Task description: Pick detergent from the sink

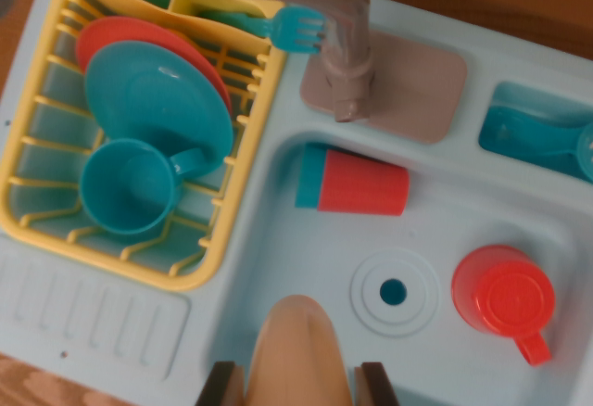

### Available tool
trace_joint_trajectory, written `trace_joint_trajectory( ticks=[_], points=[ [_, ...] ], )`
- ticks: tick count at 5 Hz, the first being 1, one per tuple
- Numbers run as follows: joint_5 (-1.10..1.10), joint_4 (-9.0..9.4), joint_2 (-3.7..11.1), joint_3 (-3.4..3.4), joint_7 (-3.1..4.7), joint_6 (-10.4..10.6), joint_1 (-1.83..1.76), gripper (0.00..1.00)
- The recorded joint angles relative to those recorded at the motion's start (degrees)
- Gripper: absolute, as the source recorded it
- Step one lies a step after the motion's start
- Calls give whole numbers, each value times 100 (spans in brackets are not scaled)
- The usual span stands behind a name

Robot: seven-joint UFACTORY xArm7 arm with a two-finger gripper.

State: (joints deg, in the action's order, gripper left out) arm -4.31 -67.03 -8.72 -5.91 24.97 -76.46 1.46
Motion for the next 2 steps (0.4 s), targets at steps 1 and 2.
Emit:
trace_joint_trajectory(
  ticks=[1, 2],
  points=[
    [0, 0, 0, 0, 0, 0, 0, 100],
    [18, -156, -61, -1, -25, -215, -1, 100]
  ],
)
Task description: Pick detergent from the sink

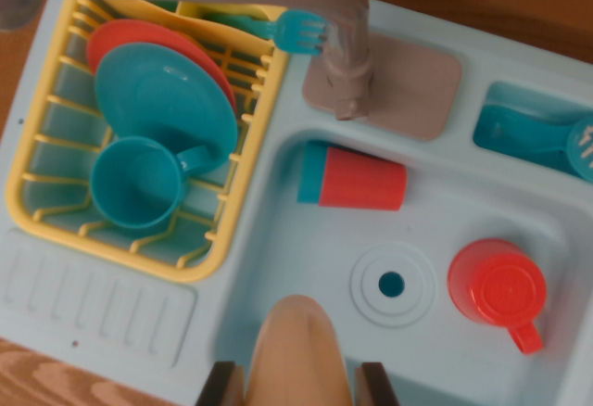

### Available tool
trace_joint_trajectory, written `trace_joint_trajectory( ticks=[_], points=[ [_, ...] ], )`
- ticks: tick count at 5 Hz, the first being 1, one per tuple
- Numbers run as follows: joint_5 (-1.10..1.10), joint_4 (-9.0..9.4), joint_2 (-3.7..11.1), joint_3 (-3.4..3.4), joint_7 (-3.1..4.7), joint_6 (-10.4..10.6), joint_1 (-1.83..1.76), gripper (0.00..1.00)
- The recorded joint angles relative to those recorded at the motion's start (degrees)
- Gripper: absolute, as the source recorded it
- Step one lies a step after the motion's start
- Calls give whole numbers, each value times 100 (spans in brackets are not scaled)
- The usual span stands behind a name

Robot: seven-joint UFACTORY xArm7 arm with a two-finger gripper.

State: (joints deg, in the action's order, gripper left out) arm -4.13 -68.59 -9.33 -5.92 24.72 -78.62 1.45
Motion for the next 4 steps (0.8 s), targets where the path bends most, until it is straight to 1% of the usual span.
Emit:
trace_joint_trajectory(
  ticks=[1, 2, 3, 4],
  points=[
    [0, 0, 0, 0, 0, 0, 0, 100],
    [17, -148, -58, -1, -24, -204, -1, 100],
    [17, -148, -58, -1, -24, -204, -1, 100],
    [32, -281, -109, -2, -45, -388, -1, 100]
  ],
)
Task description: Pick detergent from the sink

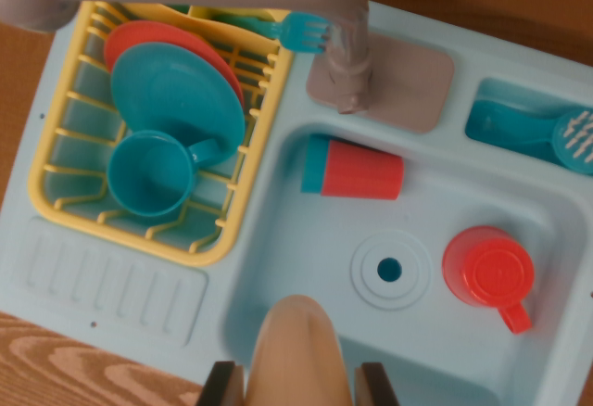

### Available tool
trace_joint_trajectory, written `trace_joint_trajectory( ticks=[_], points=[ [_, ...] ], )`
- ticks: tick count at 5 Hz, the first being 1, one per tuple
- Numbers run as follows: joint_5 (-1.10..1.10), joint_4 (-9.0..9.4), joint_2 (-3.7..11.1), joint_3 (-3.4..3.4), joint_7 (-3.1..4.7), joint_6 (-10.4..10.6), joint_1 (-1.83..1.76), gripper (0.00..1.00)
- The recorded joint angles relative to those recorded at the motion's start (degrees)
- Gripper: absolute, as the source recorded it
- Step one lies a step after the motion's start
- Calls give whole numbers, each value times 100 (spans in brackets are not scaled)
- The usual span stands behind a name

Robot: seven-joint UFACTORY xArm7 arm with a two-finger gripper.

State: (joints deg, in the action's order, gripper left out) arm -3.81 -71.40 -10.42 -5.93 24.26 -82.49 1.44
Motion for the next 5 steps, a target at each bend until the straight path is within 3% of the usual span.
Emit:
trace_joint_trajectory(
  ticks=[5],
  points=[
    [22, -197, -77, -1, -32, -272, -1, 100]
  ],
)
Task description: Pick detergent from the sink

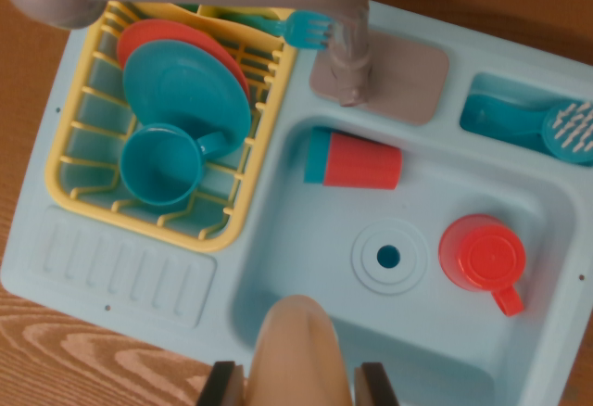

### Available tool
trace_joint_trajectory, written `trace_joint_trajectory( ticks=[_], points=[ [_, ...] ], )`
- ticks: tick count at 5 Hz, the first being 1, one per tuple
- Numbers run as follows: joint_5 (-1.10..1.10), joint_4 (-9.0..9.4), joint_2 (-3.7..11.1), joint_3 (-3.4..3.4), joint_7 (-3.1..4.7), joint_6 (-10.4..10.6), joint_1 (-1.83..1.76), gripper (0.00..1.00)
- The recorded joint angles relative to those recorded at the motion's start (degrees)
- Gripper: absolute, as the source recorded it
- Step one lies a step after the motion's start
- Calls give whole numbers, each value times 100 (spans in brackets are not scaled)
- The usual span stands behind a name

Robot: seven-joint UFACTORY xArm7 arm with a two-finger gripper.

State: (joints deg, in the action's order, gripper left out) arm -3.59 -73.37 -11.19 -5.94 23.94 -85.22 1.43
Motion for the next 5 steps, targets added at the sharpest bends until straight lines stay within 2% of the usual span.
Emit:
trace_joint_trajectory(
  ticks=[1, 5],
  points=[
    [7, -66, -25, 0, -11, -91, 0, 100],
    [13, -114, -44, -1, -18, -157, -1, 100]
  ],
)
